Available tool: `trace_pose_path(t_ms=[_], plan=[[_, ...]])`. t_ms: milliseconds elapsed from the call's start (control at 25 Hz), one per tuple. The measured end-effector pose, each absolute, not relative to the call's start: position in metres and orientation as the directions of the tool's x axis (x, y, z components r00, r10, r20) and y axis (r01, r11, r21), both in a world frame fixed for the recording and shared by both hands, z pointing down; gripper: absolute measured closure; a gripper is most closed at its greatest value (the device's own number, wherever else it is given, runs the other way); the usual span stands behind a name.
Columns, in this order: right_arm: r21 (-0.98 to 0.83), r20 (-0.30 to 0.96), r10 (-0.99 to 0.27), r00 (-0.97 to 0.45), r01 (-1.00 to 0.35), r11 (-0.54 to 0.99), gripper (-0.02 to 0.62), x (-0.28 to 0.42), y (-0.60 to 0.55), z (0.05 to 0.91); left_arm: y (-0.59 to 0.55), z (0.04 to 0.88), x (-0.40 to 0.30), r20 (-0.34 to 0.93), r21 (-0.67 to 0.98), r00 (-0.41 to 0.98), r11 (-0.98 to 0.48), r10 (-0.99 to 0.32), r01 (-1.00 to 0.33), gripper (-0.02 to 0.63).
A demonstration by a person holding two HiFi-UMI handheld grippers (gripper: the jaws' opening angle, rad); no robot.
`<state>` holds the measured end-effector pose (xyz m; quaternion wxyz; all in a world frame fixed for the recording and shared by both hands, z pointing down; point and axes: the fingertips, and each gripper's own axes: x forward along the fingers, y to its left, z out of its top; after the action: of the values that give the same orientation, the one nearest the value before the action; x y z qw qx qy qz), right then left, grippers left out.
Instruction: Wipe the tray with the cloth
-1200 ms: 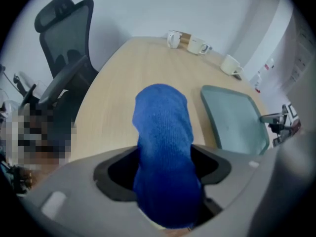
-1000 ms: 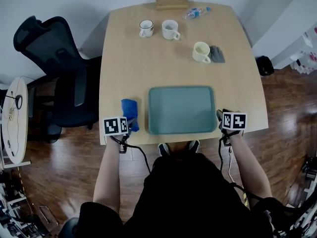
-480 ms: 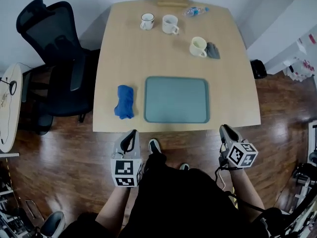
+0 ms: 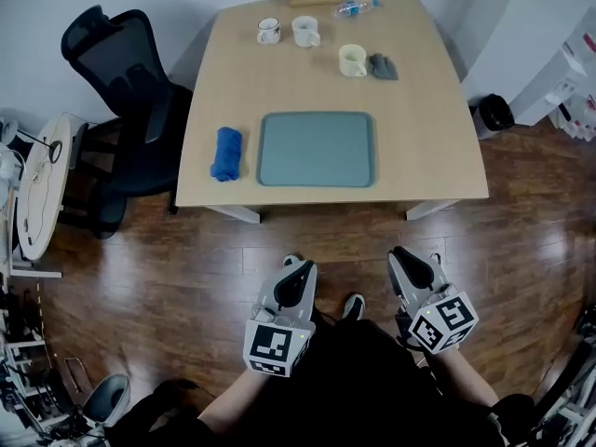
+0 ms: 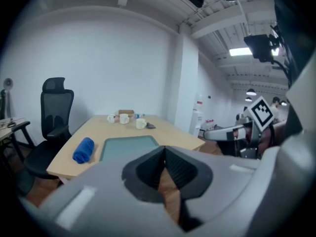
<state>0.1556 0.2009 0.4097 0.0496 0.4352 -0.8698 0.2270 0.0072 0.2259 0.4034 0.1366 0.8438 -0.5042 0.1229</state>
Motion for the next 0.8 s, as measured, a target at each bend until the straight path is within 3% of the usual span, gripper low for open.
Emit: trace_pose_path(t_ms=[280,800], plan=[[-0.234,0.205,-0.781,-0.590,-0.805,0.546,0.538,0.136,0.221,0.382,0.251,0.399,0.007,0.341,0.103,0.501,-0.499,-0.795,-0.861,0.604],[-0.160,0.223,-0.774,-0.593,-0.805,0.571,0.540,0.065,0.235,0.370,0.260,0.389,-0.060,0.312,0.190,0.508,-0.471,-0.803,-0.861,0.604]])
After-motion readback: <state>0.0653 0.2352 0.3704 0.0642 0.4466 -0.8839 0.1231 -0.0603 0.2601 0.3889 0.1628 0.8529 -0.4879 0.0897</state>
